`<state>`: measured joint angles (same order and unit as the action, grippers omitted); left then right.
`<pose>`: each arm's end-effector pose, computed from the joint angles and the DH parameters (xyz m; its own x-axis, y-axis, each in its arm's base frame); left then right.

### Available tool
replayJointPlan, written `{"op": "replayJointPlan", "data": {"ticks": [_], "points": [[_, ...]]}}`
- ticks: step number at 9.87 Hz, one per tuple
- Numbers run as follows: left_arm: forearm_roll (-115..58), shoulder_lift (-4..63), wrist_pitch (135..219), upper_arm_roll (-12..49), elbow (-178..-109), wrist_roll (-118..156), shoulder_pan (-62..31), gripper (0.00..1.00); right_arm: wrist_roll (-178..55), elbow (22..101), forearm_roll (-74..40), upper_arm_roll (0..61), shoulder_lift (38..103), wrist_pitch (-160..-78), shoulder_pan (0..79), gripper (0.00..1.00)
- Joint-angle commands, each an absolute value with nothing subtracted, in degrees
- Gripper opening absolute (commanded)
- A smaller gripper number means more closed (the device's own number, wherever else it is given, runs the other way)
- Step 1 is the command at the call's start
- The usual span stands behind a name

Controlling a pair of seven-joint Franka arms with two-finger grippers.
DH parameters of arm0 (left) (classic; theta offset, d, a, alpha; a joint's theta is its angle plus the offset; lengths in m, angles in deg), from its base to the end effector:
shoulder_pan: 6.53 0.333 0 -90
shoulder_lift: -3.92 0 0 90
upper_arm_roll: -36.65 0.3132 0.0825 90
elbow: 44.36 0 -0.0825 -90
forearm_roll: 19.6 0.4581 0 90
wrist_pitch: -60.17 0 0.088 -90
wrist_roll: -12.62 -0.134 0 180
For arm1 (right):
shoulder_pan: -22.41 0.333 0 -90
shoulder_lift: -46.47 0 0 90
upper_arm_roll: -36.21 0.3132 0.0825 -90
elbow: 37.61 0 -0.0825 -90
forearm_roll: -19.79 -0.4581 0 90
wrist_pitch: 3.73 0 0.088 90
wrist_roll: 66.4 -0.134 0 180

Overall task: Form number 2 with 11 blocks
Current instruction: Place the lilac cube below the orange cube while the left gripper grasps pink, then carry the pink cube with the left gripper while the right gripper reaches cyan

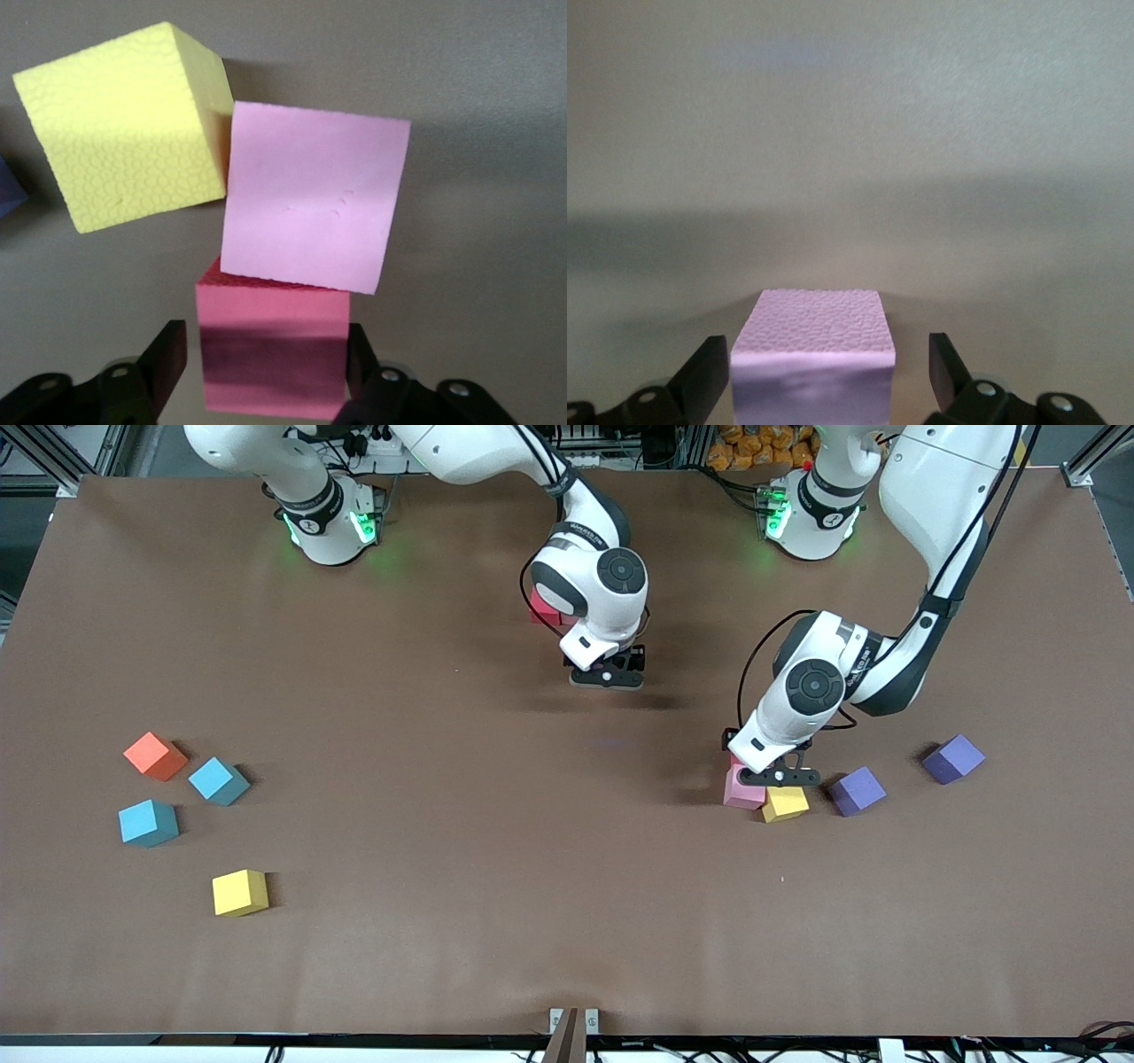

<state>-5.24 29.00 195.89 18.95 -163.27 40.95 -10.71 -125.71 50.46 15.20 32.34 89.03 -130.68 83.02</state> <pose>0.5711 -0.2317 0.1269 0.9944 -0.0542 -0.0902 -0.0610 -0.9953 -0.0752 0.4060 0.6348 0.1338 0.9958 -0.0796 -0.0449 -0.0775 -0.9959 0.0458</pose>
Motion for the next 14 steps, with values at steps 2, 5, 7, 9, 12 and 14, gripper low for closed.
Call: {"op": "replayJointPlan", "data": {"ticks": [2,5,7,9,12,14], "points": [[-3.78,29.40,197.37,18.54,-163.54,39.61,-10.14,0.34,-124.15,50.37,14.95,32.52,83.75,-125.21,79.38,1.00],[-3.87,26.87,196.85,17.15,-163.28,37.75,-10.23,0.38,-113.03,50.37,12.15,32.44,79.36,-119.60,72.10,1.00],[-4.48,25.28,196.58,14.95,-162.31,37.93,-10.31,0.40,-104.32,50.45,12.23,32.35,77.68,-116.42,66.04,1.00],[-5.45,24.75,196.67,12.40,-161.61,38.02,-10.84,0.41,-94.48,50.37,12.49,32.17,76.98,-115.10,60.67,1.00],[-5.19,23.96,196.49,7.66,-160.29,38.02,-11.89,0.41,-78.58,50.28,12.49,32.26,76.27,-112.55,52.24,1.00],[-4.58,23.52,196.40,6.50,-158.36,37.93,-14.78,0.40,-68.38,50.28,13.19,32.00,76.36,-112.72,47.75,1.00]]}}
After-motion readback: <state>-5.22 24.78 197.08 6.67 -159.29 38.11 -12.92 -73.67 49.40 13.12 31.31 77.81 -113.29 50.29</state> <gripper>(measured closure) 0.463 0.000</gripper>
